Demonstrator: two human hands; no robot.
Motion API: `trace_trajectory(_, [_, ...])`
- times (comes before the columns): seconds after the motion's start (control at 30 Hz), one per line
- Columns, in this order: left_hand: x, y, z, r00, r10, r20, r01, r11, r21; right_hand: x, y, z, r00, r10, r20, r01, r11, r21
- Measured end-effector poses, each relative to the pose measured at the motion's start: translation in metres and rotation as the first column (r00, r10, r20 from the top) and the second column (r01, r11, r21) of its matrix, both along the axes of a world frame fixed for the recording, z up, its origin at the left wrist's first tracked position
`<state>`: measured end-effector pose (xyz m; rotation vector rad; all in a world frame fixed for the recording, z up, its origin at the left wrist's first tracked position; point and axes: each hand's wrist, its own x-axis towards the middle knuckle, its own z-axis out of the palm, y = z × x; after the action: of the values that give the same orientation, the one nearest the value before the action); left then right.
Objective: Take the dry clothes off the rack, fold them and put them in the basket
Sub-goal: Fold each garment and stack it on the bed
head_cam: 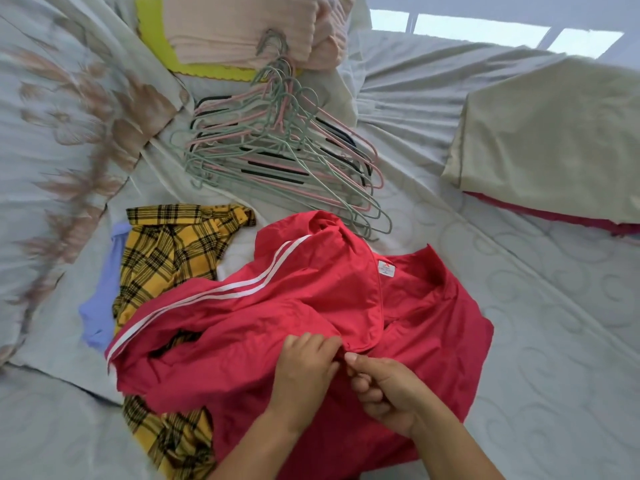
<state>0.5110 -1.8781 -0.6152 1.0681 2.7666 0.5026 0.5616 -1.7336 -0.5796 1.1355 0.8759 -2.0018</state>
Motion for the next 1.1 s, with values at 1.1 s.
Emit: trace_trajectory(1.1, [-0.033, 0.016, 0.023, 0.828, -0.231, 0.511, 0.293, 0.955, -0.042, -0.051, 0.111, -0.044, 0.900, 0.404, -0.161, 0.077, 0.216, 0.973])
